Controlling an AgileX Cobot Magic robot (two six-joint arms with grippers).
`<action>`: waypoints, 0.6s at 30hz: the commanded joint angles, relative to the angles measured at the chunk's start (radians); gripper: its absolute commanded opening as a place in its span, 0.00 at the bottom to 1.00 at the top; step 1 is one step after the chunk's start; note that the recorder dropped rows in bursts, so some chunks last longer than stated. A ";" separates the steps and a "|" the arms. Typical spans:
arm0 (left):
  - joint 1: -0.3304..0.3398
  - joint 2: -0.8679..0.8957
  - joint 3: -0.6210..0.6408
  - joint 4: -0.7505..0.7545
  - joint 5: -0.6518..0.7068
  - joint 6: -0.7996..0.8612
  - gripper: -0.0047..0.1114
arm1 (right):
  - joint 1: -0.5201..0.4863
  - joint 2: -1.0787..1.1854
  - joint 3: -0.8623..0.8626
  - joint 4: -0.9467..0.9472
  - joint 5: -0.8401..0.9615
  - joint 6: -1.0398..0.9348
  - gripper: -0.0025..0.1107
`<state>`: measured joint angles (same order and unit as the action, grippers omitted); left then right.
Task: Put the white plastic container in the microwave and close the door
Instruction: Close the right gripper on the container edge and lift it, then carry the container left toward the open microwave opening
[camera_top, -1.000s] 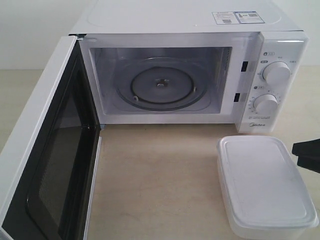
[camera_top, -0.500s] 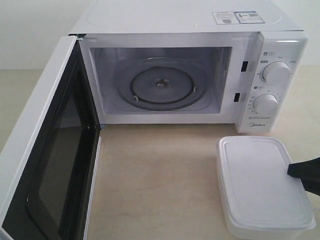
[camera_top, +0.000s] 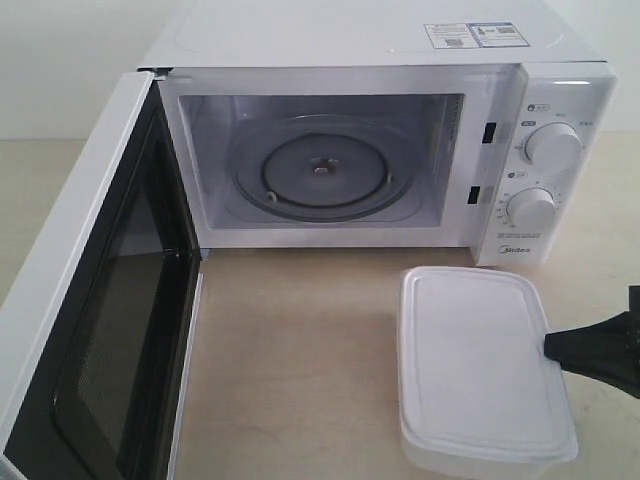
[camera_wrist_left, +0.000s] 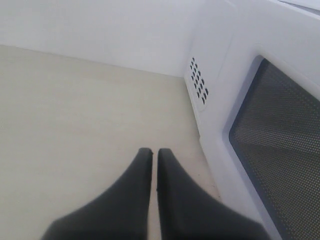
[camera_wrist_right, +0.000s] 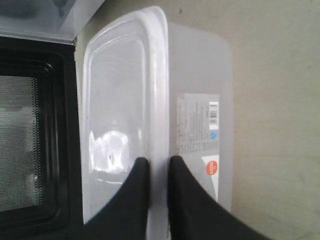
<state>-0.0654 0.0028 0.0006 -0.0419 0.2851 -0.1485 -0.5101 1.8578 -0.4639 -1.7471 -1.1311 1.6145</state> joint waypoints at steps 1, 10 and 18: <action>0.002 -0.003 -0.001 0.004 0.000 -0.001 0.08 | 0.001 -0.011 -0.016 0.003 -0.090 0.033 0.02; 0.002 -0.003 -0.001 0.004 0.000 -0.001 0.08 | 0.033 -0.156 0.115 0.178 -0.090 -0.013 0.02; 0.002 -0.003 -0.001 0.004 0.000 -0.001 0.08 | 0.255 -0.457 0.115 0.263 -0.090 0.142 0.02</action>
<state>-0.0654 0.0028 0.0006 -0.0419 0.2851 -0.1485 -0.3330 1.5015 -0.3515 -1.5463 -1.1881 1.7050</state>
